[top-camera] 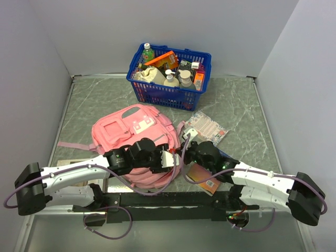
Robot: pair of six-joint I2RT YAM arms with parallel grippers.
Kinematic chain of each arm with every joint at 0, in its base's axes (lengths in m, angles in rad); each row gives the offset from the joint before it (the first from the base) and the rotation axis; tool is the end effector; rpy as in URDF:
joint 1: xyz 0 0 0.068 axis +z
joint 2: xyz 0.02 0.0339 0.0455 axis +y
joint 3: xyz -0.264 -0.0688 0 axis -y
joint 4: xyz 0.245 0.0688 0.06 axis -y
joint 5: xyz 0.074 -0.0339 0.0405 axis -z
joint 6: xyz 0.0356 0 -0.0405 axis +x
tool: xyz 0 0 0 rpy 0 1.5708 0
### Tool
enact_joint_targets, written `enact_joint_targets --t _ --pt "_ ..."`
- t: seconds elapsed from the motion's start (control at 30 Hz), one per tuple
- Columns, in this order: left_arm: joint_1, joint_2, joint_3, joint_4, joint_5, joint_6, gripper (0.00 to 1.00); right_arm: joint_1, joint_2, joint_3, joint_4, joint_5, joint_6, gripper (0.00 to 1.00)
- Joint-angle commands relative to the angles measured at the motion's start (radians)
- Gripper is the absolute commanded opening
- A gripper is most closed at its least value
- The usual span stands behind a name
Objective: Pack the student bag
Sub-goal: Zip the student bag at the center of the board.
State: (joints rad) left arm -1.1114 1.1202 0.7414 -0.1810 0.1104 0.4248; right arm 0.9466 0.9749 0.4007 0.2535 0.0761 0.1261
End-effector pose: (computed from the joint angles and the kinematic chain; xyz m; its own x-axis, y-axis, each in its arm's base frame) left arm 0.1062 -0.2236 0.2582 0.1697 0.5808 -0.7962 0.9464 0.1291 0.2959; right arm 0.1273 0.1721 0.2148 -0.2792 -0.1731 -0.9445 -0.7377 0.6684 0.0956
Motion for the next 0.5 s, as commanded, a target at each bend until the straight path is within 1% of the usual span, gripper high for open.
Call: enact_joint_targets --t 0.0,0.07,0.13,0.2,0.27,0.3,0.33,0.4,0.43,0.47 --pt "-0.007 0.003 -0.033 0.066 -0.107 -0.054 0.60 0.008 -0.065 0.007 0.066 -0.032 0.021 0.00" --pt "-0.007 0.003 -0.045 0.075 -0.107 -0.070 0.58 0.008 -0.081 0.001 0.059 -0.039 0.027 0.00" --pt "-0.007 0.003 -0.053 0.096 -0.158 -0.078 0.55 0.012 -0.088 0.000 0.055 -0.050 0.033 0.00" --pt "-0.007 0.003 -0.066 0.109 -0.166 -0.073 0.53 0.017 -0.088 -0.002 0.047 -0.056 0.037 0.00" --pt "-0.007 0.000 -0.071 0.117 -0.173 -0.073 0.45 0.027 -0.088 -0.008 0.043 -0.065 0.041 0.00" --pt "-0.007 0.001 -0.073 0.121 -0.176 -0.078 0.41 0.029 -0.088 -0.014 0.040 -0.062 0.043 0.00" --pt "-0.007 -0.003 -0.074 0.121 -0.178 -0.081 0.28 0.034 -0.088 -0.017 0.038 -0.059 0.047 0.00" --pt "-0.007 -0.010 -0.073 0.101 -0.140 -0.064 0.16 0.034 -0.090 -0.037 0.039 -0.039 0.052 0.00" --pt "-0.007 -0.016 -0.070 0.095 -0.127 -0.061 0.03 0.032 -0.091 -0.045 0.044 -0.017 0.055 0.00" --pt "-0.008 -0.017 -0.068 0.081 -0.120 -0.064 0.01 0.034 -0.094 -0.054 0.052 -0.015 0.052 0.00"
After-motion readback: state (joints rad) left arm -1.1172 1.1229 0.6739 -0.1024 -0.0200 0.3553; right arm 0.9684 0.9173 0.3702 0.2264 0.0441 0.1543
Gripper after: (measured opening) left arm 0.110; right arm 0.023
